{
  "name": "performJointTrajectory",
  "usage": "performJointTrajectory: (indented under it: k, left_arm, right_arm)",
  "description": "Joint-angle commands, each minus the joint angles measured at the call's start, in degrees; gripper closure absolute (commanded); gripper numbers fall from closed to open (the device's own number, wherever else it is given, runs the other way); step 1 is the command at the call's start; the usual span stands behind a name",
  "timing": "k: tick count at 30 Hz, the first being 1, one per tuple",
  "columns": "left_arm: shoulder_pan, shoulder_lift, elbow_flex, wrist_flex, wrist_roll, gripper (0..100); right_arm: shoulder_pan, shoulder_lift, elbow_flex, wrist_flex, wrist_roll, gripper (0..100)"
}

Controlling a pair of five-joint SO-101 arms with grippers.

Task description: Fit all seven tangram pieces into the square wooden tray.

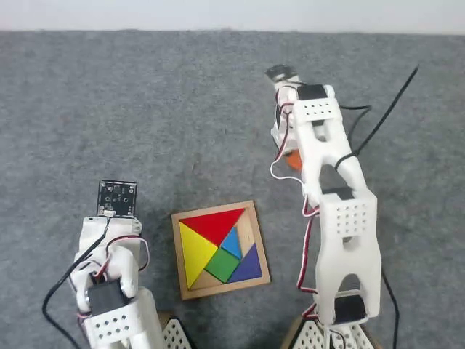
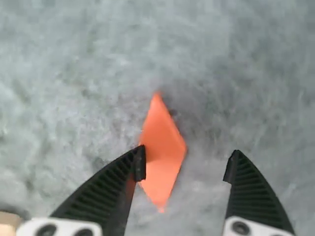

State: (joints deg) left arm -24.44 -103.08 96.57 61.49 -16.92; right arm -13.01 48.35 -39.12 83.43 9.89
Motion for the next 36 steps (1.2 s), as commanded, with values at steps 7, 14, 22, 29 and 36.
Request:
performJointTrajectory:
  k: [7,14,22,29,36]
  left_arm:
    - [0.0,-1.05,-0.13,0.35,-0.62,99]
    - [0.0,-1.05,-0.13,0.35,-0.62,99]
    - [0.0,-1.05,-0.13,0.35,-0.62,99]
    - [0.0,-1.05,-0.13,0.35,-0.62,99]
    - [0.0,-1.05,-0.13,0.35,-0.62,99]
  right_arm:
    - [-1.1,5.76,-8.35,4.26,-8.26,73.3]
    - [-0.84,6.99,-8.35,3.91,-8.09,88.8]
    - [-0.84,6.99,-10.46,6.11,-7.74,88.6]
    - [-1.27,7.25,-18.46,13.67,-7.74,88.7]
    - [-4.09,7.43,-22.33,18.42,-8.09,88.1]
